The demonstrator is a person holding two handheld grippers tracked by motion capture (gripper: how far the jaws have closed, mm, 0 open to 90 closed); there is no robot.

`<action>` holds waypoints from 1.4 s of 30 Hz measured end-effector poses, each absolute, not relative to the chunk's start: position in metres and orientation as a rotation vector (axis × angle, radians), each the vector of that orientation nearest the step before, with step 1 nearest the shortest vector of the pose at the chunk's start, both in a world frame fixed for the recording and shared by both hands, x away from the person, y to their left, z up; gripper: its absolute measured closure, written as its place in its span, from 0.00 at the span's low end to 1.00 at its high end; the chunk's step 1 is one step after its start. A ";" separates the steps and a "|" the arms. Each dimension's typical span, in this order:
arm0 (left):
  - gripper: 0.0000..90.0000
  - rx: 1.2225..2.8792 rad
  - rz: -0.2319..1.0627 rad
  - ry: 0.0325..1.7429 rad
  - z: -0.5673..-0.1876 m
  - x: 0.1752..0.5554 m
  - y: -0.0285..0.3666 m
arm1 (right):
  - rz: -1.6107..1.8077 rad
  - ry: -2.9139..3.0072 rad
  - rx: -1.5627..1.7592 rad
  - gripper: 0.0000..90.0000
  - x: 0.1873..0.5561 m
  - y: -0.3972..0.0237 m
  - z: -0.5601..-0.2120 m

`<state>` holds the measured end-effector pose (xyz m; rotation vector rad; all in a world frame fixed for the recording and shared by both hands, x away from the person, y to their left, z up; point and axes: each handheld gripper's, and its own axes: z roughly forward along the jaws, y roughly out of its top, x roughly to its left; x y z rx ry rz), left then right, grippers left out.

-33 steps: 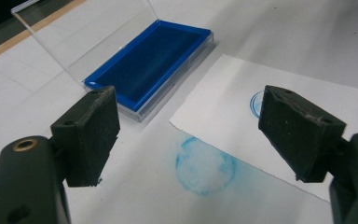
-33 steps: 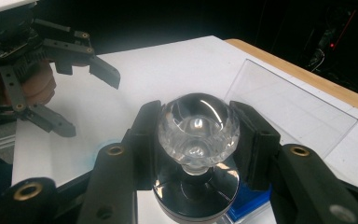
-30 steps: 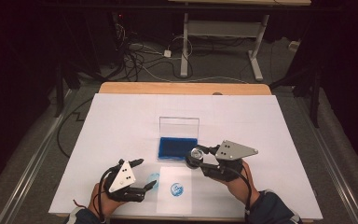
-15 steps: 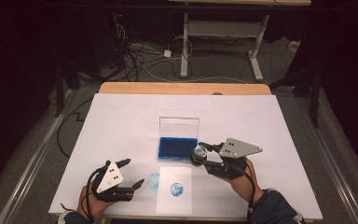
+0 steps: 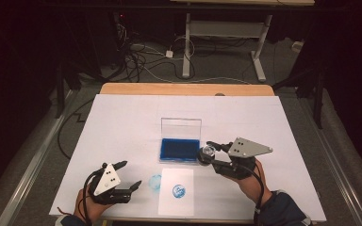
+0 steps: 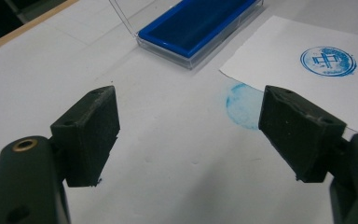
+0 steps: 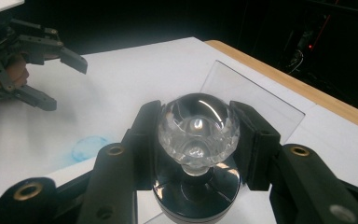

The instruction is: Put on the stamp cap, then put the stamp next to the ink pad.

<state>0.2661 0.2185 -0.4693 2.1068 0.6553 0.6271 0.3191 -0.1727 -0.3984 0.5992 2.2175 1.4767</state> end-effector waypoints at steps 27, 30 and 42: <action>0.22 2.131 0.612 0.658 -0.474 0.265 0.221 | 1.373 2.235 0.695 0.63 0.352 -0.182 -0.416; 0.22 2.130 0.612 0.655 -0.474 0.265 0.221 | 1.366 2.237 0.700 0.63 0.354 -0.182 -0.417; 0.22 2.132 0.610 0.658 -0.474 0.263 0.221 | 1.315 2.286 0.741 0.63 0.368 -0.179 -0.428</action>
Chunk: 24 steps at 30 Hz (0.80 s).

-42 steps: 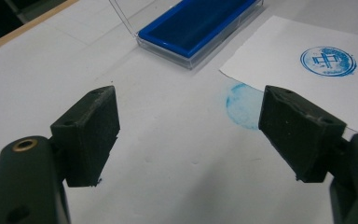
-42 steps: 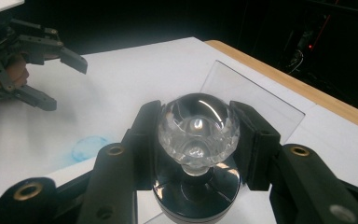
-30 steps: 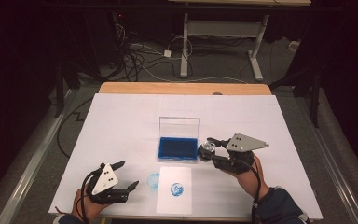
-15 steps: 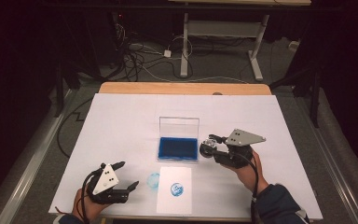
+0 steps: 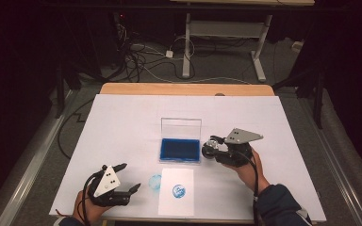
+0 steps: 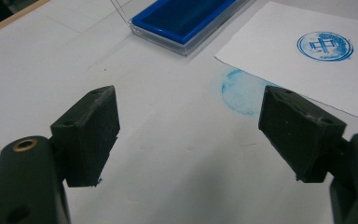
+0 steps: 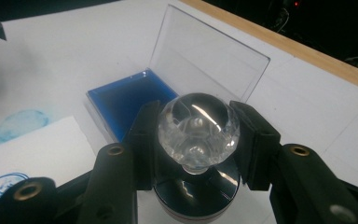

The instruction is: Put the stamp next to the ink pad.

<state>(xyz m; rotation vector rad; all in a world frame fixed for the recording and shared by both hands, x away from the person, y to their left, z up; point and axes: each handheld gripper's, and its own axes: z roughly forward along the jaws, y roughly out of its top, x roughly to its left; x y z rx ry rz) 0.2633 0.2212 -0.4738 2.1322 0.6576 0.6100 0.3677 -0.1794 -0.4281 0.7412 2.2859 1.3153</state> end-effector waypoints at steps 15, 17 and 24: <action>0.22 2.146 0.596 0.661 -0.475 0.264 0.219 | 1.231 2.342 0.813 0.63 0.385 -0.174 -0.445; 0.22 2.152 0.591 0.660 -0.476 0.264 0.219 | 1.227 2.346 0.825 0.63 0.386 -0.173 -0.446; 0.22 2.156 0.589 0.657 -0.477 0.264 0.219 | 1.215 2.355 0.863 0.63 0.392 -0.174 -0.452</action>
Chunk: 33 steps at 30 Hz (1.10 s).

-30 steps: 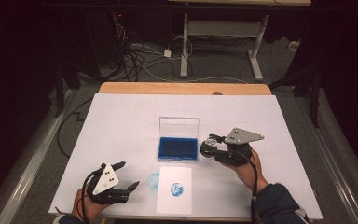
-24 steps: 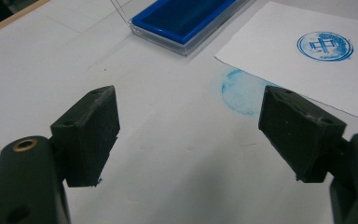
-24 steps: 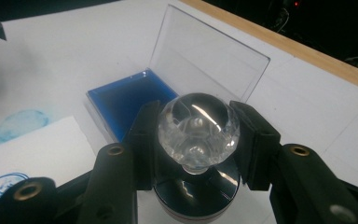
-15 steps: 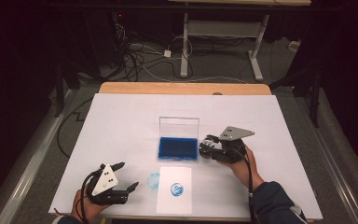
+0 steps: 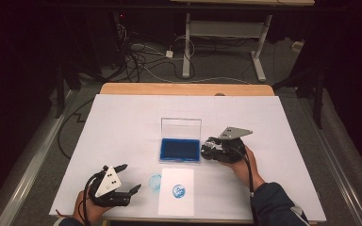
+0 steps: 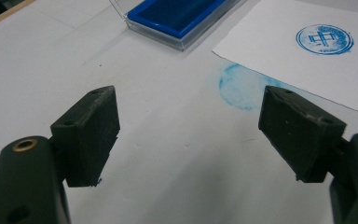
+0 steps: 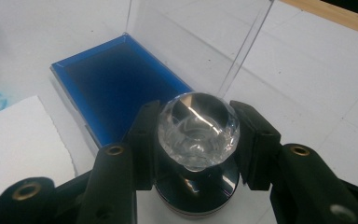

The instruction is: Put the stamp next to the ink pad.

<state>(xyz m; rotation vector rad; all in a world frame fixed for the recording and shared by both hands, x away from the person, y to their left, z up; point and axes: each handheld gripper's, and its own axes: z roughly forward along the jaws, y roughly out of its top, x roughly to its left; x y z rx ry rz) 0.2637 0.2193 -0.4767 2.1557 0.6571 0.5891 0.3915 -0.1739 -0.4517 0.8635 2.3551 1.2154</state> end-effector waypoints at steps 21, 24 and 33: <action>0.22 2.159 0.588 0.648 -0.476 0.263 0.218 | 1.167 2.307 0.853 0.33 0.390 -0.173 -0.449; 0.22 2.161 0.587 0.645 -0.476 0.264 0.217 | 1.171 2.276 0.859 0.30 0.389 -0.175 -0.447; 0.22 2.166 0.583 0.639 -0.476 0.264 0.216 | 1.203 2.229 0.856 0.21 0.385 -0.178 -0.443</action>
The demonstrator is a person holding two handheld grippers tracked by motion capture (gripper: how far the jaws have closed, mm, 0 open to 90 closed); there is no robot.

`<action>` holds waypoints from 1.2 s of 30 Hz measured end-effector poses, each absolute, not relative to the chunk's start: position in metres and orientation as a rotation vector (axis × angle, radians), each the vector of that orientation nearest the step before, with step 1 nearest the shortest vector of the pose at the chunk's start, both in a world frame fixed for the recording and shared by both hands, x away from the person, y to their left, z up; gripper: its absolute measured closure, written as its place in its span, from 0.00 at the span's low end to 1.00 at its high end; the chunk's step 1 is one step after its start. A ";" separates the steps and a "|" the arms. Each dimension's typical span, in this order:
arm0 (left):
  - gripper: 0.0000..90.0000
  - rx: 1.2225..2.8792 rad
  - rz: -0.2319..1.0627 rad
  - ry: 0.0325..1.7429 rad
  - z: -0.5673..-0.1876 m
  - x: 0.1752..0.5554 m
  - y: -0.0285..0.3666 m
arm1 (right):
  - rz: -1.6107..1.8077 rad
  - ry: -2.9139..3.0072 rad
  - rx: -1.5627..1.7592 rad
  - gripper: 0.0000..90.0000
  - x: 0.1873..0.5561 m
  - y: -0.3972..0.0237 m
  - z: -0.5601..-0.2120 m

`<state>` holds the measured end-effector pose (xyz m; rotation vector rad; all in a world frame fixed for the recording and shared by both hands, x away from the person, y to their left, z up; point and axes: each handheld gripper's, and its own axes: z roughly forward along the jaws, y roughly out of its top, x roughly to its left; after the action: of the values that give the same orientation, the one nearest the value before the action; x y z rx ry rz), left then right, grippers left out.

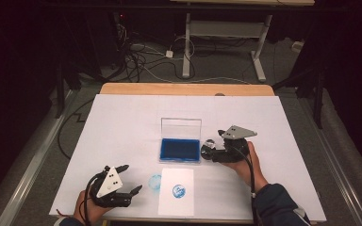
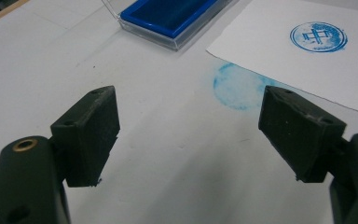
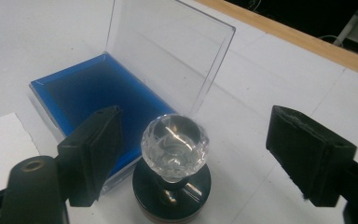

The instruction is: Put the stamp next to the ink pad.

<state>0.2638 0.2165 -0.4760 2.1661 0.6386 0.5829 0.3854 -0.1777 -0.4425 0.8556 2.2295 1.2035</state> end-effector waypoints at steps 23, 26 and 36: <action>0.22 2.162 0.584 0.653 -0.476 0.264 0.217 | 1.256 2.186 0.705 0.21 0.359 -0.180 -0.420; 0.22 2.162 0.583 0.650 -0.476 0.264 0.217 | 1.250 2.182 0.690 0.20 0.355 -0.181 -0.418; 0.22 2.155 0.583 0.651 -0.475 0.263 0.217 | 1.260 2.164 0.636 0.21 0.338 -0.195 -0.405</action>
<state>0.2628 0.2171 -0.4750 2.1550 0.6510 0.5829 0.3383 -0.1954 -0.4048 0.6359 2.1638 1.2596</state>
